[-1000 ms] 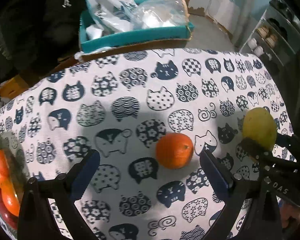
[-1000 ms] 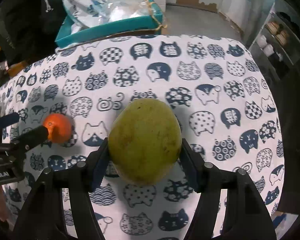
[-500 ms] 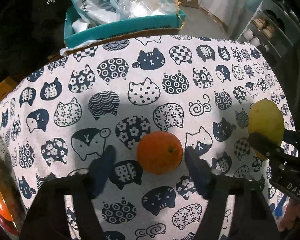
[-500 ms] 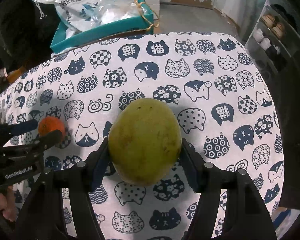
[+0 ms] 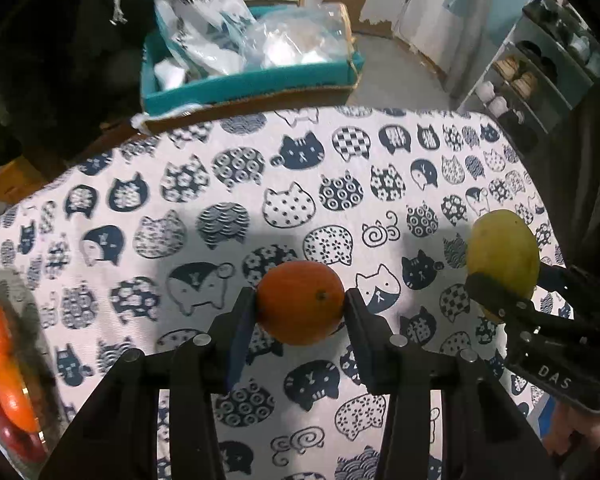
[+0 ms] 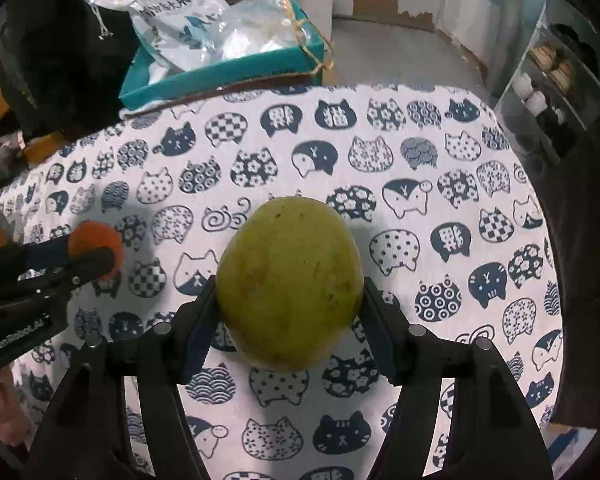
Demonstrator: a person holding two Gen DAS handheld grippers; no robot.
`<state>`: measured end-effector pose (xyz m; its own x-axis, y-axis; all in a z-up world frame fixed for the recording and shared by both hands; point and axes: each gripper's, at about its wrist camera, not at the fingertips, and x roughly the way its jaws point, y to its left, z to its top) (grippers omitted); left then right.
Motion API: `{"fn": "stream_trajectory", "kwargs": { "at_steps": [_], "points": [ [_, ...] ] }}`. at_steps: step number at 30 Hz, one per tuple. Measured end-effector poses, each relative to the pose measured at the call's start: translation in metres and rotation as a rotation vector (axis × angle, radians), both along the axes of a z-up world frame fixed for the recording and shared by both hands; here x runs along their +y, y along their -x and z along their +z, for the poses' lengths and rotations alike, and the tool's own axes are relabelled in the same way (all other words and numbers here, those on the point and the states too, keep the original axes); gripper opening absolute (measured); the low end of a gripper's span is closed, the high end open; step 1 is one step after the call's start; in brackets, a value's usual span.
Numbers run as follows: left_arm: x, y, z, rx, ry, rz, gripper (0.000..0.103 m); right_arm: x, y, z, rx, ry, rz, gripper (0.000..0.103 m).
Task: Organize fruits
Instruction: 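Lift the tangerine and pear and carry both over the green bowl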
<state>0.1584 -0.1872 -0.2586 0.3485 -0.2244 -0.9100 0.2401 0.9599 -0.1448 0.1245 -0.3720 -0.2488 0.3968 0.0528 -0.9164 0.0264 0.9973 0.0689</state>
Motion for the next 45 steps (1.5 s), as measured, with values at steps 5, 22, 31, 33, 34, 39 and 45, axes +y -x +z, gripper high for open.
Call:
{"fn": "stream_trajectory", "kwargs": {
  "at_steps": [5,22,31,33,34,39,45],
  "points": [
    [0.018,0.007,0.022,-0.032,0.018,0.026,0.045,0.007,0.001,0.015,-0.029,-0.005,0.013,0.066],
    [0.057,0.043,0.080,-0.146,0.019,0.058,0.045,0.045,0.020,0.075,-0.157,0.003,0.104,0.066],
    [0.085,0.063,0.116,-0.210,0.046,0.094,0.045,0.062,0.035,0.111,-0.234,-0.001,0.142,0.066],
    [0.089,0.069,0.123,-0.229,0.046,0.095,0.045,0.066,0.038,0.118,-0.246,-0.005,0.152,0.066],
    [0.091,0.071,0.127,-0.238,0.045,0.095,0.045,0.068,0.040,0.121,-0.252,-0.007,0.155,0.066],
    [0.103,0.085,0.145,-0.278,0.045,0.107,0.045,0.078,0.047,0.136,-0.282,-0.018,0.176,0.066],
    [0.121,0.098,0.165,-0.325,0.052,0.128,0.045,0.093,0.055,0.154,-0.325,-0.030,0.210,0.066]
  ]
}}
